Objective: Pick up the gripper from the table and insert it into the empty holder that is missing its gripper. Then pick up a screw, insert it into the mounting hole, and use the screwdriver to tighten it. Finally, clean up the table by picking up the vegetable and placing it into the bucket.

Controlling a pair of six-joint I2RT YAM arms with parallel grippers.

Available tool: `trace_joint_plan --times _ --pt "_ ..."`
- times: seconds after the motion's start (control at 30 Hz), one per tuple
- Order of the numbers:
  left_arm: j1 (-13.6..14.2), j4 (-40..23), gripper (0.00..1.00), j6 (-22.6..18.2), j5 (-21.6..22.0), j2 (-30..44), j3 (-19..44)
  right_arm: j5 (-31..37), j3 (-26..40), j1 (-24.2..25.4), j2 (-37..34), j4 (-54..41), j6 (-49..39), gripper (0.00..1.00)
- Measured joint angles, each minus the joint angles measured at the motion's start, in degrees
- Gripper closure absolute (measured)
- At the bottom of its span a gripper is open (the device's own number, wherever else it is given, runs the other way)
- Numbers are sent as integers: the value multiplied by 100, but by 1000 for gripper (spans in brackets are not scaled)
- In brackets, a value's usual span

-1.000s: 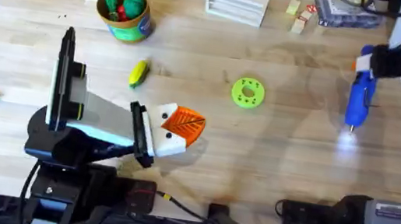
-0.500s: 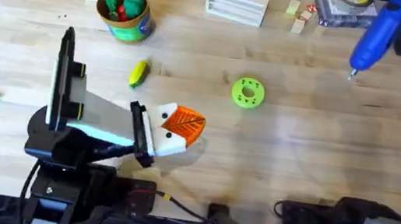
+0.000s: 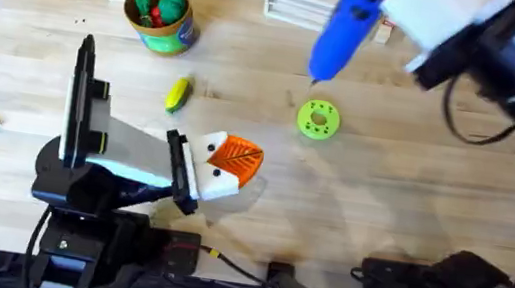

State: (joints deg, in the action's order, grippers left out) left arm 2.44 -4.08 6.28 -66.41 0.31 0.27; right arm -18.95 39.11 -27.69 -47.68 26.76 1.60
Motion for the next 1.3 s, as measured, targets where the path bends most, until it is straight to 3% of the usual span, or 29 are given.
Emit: trace_joint_plan --times 0.2,0.43,0.8,1.3 --pt "0 0 997 -66 2 0 0 -45 -147 -1079 -636 1179 167 977" --pt "0 -258 997 -457 -11 0 2 -170 -147 -1834 -1420 2401 296 977" --pt "0 -260 997 -839 -23 -2 4 -701 -147 -1977 -1646 2579 487 977" --pt "0 -260 997 -909 -22 -2 4 -1071 -147 -1998 -1731 2431 549 977"
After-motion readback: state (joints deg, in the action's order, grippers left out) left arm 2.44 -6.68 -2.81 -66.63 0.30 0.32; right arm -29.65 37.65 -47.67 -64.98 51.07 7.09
